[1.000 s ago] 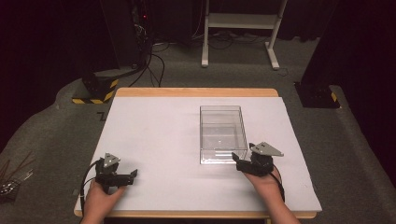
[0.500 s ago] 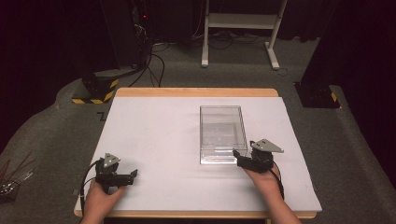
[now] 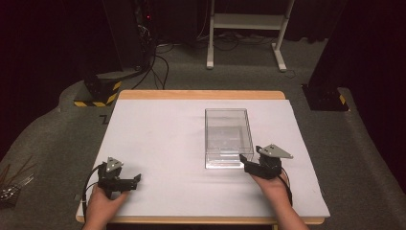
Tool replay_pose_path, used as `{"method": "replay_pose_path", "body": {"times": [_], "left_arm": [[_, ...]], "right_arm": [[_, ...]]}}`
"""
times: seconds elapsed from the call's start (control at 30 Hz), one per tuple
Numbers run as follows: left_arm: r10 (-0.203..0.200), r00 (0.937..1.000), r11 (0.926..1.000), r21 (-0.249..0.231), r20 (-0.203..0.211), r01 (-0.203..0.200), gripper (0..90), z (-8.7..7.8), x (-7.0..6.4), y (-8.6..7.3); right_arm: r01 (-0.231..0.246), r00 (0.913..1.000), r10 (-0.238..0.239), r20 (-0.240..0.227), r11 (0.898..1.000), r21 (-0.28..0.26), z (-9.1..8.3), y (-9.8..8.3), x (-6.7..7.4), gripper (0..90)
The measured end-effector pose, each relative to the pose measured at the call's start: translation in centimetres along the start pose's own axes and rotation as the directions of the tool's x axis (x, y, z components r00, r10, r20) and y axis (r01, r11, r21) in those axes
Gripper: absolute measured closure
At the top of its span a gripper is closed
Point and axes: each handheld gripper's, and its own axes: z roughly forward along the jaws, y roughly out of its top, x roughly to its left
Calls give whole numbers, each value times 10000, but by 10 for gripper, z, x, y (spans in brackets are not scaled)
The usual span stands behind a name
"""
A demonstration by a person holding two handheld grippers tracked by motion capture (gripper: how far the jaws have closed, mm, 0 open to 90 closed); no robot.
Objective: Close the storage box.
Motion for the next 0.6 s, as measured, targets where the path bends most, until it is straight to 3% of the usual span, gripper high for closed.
{"method": "replay_pose_path", "body": {"times": [0.4,0.6], "left_arm": [[-21,10000,10000,-4,8,21,6,0,0,0],[-21,10000,10000,-10,8,21,7,0,0,0]], "right_arm": [[-123,9998,125,159,9998,-133,-19,-16,-6,258],[-182,9988,178,450,9998,78,-28,-29,-15,261]]}}
